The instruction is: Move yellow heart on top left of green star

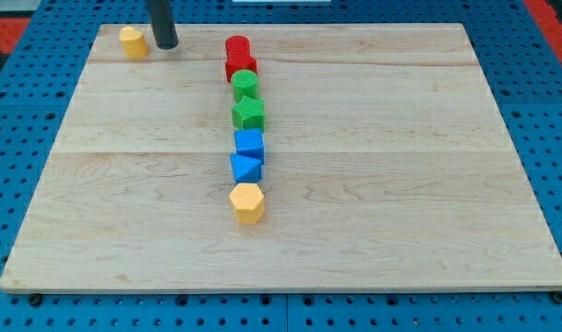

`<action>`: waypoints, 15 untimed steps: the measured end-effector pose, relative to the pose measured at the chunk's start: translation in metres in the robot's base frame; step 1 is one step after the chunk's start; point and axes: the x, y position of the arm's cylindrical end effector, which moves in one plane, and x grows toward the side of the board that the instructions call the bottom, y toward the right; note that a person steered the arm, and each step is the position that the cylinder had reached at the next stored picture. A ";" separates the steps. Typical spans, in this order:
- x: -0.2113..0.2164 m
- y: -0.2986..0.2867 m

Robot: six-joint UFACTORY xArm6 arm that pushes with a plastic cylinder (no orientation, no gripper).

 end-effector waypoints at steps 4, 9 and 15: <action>-0.014 -0.132; 0.037 -0.061; 0.102 0.030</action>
